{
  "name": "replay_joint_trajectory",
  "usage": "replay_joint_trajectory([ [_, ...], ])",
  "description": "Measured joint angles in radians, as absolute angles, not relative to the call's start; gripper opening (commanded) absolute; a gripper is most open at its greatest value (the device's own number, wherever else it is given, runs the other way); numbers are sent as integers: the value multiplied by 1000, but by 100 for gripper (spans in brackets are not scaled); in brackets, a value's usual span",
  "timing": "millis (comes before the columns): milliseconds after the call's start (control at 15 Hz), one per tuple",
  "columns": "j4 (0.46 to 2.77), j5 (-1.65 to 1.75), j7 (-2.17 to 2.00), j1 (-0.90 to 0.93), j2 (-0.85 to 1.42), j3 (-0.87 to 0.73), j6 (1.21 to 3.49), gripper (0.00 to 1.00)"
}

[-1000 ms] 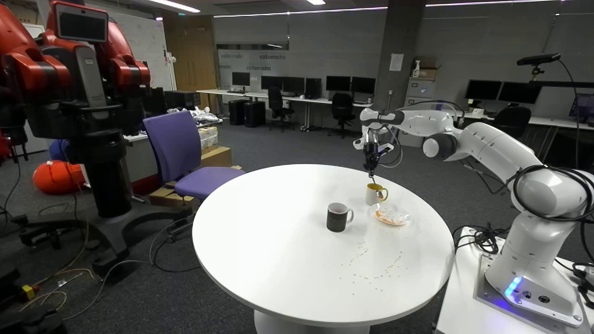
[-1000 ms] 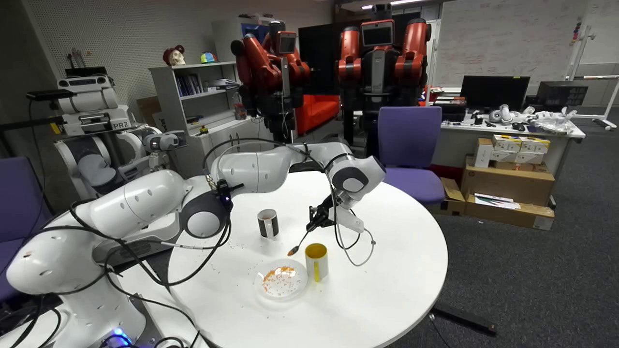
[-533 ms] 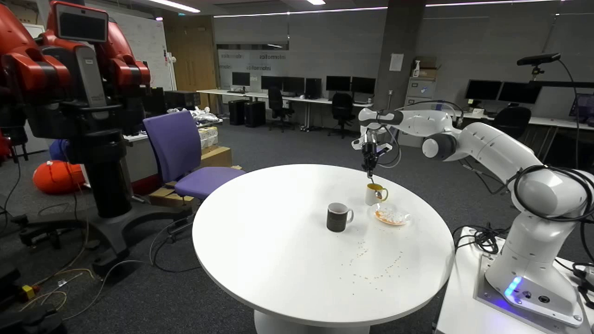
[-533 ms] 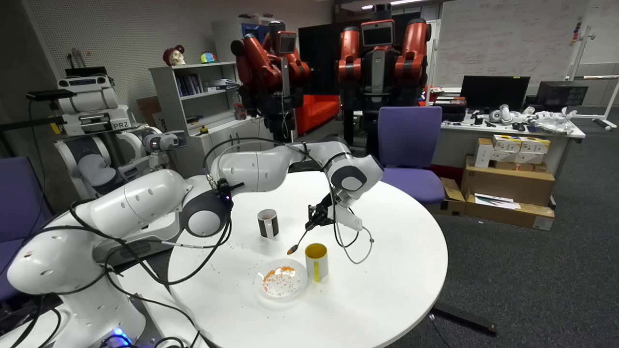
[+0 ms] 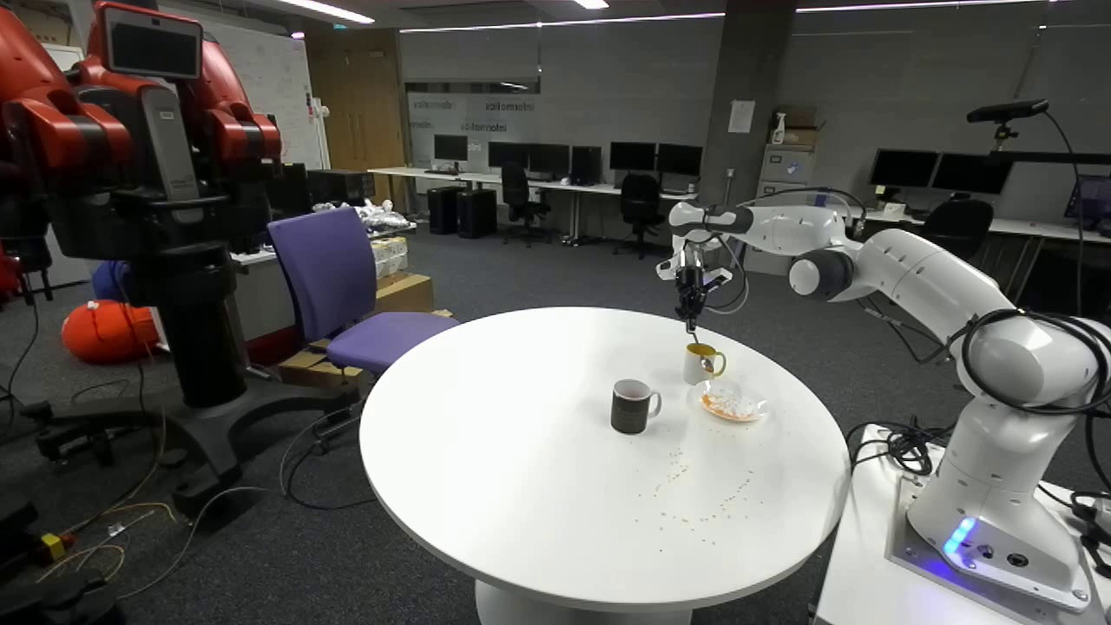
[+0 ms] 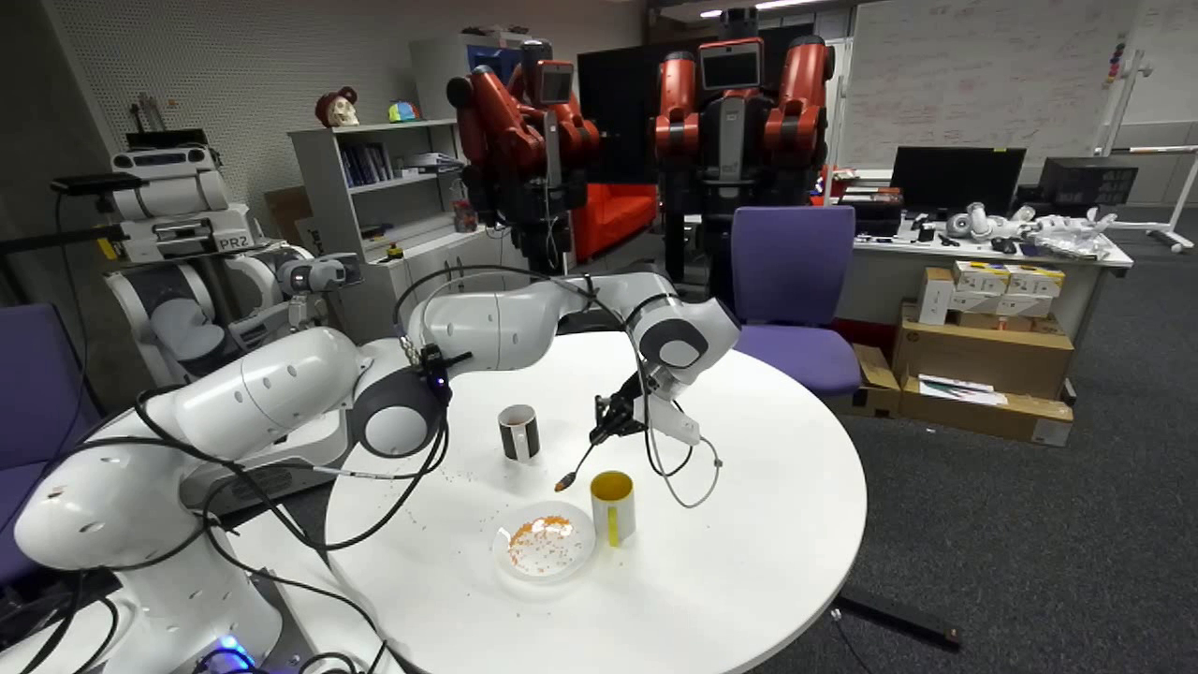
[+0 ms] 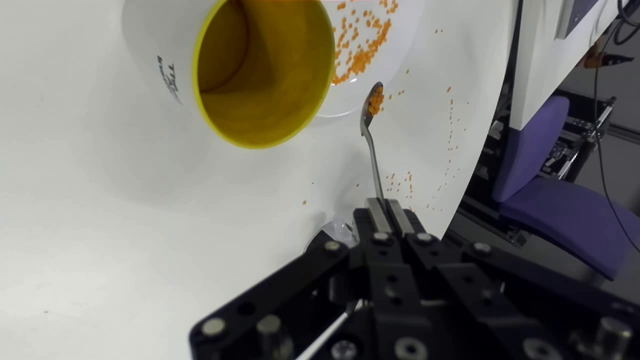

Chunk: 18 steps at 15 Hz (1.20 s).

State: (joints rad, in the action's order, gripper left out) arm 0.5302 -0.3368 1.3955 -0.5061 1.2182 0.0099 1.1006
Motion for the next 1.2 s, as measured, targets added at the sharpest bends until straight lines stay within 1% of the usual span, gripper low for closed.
replay_joint_trajectory([
  [1200,530,-295,1476,-484,1152,5,1063,1],
])
